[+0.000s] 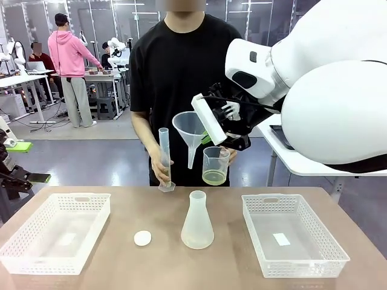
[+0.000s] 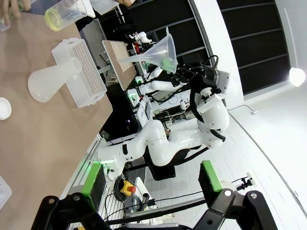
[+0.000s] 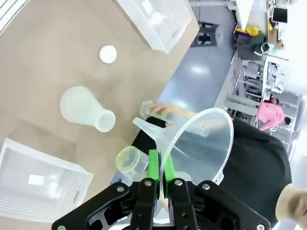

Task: Prepare the solutions needed for the experiment.
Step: Pick up the Plastic Funnel and insert it into the Big flask.

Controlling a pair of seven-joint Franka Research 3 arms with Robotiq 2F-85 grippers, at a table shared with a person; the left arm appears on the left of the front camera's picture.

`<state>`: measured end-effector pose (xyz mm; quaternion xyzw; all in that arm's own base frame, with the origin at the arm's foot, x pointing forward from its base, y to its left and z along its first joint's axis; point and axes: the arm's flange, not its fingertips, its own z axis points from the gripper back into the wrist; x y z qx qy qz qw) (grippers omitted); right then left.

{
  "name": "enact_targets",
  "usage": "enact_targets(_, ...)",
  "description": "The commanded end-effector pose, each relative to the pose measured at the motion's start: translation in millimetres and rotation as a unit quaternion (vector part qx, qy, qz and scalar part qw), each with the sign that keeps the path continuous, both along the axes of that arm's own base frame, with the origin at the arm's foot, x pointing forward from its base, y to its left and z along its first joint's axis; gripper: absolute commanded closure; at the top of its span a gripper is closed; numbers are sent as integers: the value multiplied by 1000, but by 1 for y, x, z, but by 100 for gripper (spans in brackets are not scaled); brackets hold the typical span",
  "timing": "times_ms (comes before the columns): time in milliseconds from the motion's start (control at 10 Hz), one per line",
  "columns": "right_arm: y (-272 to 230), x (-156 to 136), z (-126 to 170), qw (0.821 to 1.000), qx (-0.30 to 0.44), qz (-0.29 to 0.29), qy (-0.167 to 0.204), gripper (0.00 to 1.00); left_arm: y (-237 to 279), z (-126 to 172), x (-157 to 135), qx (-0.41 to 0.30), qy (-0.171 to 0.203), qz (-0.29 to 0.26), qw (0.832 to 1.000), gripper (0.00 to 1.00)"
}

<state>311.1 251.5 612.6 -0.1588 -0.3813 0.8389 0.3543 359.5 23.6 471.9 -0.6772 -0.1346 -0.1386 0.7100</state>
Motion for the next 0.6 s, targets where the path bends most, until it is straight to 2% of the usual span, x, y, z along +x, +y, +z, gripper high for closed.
enact_targets(0, -11, 9, -10, 1000, -5, 20, -9, 95, 0, 2, -1, -2, -2, -5, 1000, 0)
enact_targets(400, -5, 21, -21, 1000, -27, 11, -7, 95, 0, 2, -1, -2, -2, -5, 1000, 0)
enact_targets(500, -5, 27, -27, 999, -33, 3, 3, 95, 0, 2, -1, -2, -2, -5, 1000, 0)
